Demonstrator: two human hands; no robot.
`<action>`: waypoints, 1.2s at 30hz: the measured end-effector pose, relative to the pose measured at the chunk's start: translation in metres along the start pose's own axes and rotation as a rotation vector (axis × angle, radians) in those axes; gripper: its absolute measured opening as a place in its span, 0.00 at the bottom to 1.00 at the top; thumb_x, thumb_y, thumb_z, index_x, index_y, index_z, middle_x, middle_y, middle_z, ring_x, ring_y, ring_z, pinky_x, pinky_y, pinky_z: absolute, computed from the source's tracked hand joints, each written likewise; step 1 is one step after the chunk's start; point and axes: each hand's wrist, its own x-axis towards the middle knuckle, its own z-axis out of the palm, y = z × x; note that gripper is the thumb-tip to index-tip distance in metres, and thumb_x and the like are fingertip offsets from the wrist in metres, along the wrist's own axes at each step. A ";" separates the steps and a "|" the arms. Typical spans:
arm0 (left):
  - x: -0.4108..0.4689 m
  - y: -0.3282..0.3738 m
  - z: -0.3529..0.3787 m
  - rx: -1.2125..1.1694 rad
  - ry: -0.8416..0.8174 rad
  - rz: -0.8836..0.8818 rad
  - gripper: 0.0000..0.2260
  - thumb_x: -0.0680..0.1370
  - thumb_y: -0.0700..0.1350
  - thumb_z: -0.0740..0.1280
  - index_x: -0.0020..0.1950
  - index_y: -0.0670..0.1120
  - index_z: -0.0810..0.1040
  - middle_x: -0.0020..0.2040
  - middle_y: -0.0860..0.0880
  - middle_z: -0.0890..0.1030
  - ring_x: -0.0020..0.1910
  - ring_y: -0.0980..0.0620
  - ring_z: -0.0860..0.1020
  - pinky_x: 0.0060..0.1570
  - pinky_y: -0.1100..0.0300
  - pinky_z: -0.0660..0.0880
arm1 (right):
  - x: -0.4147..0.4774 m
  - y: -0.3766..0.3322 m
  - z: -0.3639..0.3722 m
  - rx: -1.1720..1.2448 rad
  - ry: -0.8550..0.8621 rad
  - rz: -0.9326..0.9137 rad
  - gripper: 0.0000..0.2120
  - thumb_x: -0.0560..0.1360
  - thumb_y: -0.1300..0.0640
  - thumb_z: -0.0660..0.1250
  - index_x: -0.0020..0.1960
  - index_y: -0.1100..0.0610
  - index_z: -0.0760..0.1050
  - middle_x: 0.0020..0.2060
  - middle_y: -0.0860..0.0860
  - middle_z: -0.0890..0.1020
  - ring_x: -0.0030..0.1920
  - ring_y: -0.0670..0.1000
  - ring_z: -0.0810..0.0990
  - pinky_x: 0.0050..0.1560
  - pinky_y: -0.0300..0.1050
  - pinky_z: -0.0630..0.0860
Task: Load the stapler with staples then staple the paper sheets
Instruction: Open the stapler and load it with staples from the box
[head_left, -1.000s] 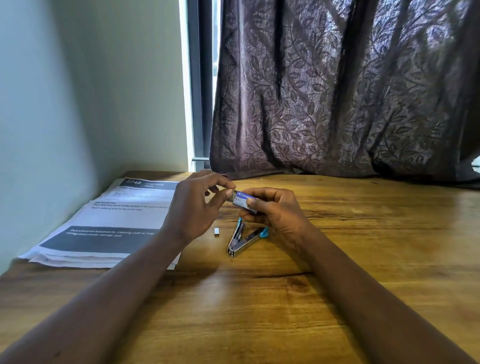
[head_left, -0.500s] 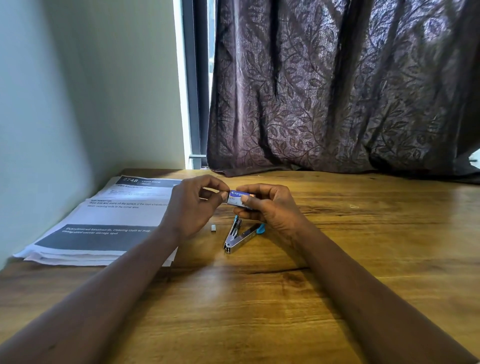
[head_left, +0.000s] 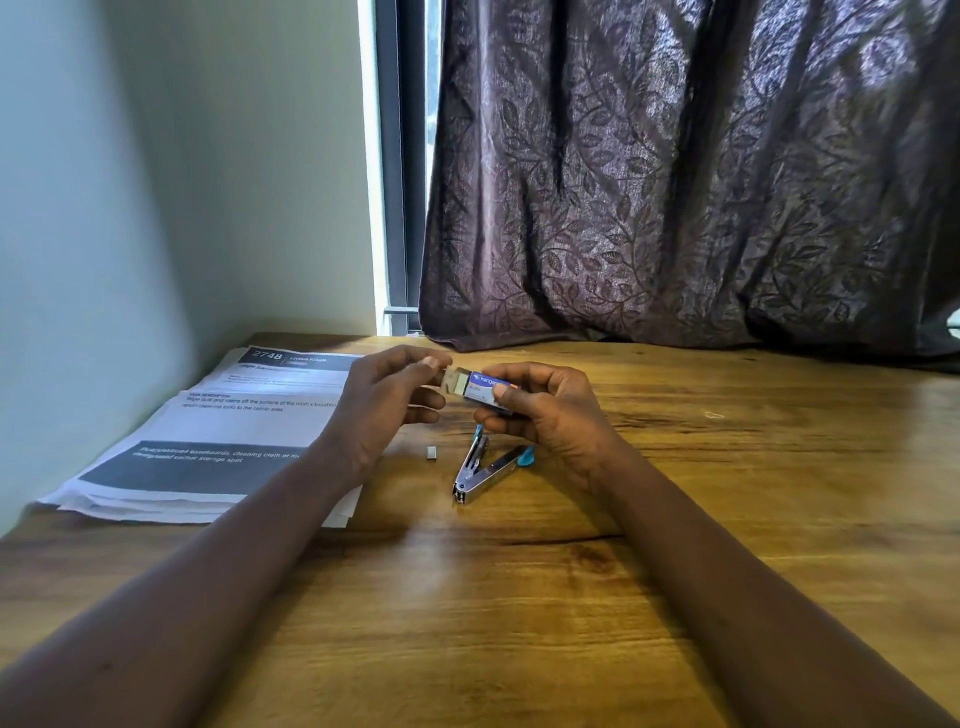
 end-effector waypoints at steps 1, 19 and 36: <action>0.000 0.000 -0.001 -0.005 -0.001 -0.008 0.08 0.82 0.39 0.66 0.56 0.43 0.85 0.50 0.38 0.85 0.40 0.49 0.81 0.42 0.57 0.82 | 0.000 0.000 0.000 0.001 -0.002 0.002 0.09 0.78 0.68 0.68 0.57 0.64 0.82 0.49 0.61 0.87 0.46 0.59 0.87 0.48 0.47 0.85; -0.003 -0.002 -0.003 0.068 -0.044 0.067 0.07 0.77 0.38 0.74 0.55 0.43 0.85 0.47 0.41 0.87 0.40 0.50 0.84 0.45 0.57 0.83 | -0.005 -0.003 0.004 0.028 -0.032 -0.038 0.10 0.76 0.69 0.70 0.58 0.67 0.81 0.50 0.64 0.86 0.42 0.57 0.87 0.43 0.43 0.85; -0.006 -0.005 0.005 0.142 -0.082 0.213 0.08 0.75 0.42 0.76 0.53 0.43 0.86 0.46 0.46 0.87 0.44 0.46 0.86 0.45 0.54 0.84 | -0.006 -0.002 0.004 0.124 -0.002 -0.089 0.12 0.75 0.70 0.72 0.58 0.69 0.79 0.49 0.66 0.85 0.43 0.59 0.86 0.42 0.44 0.84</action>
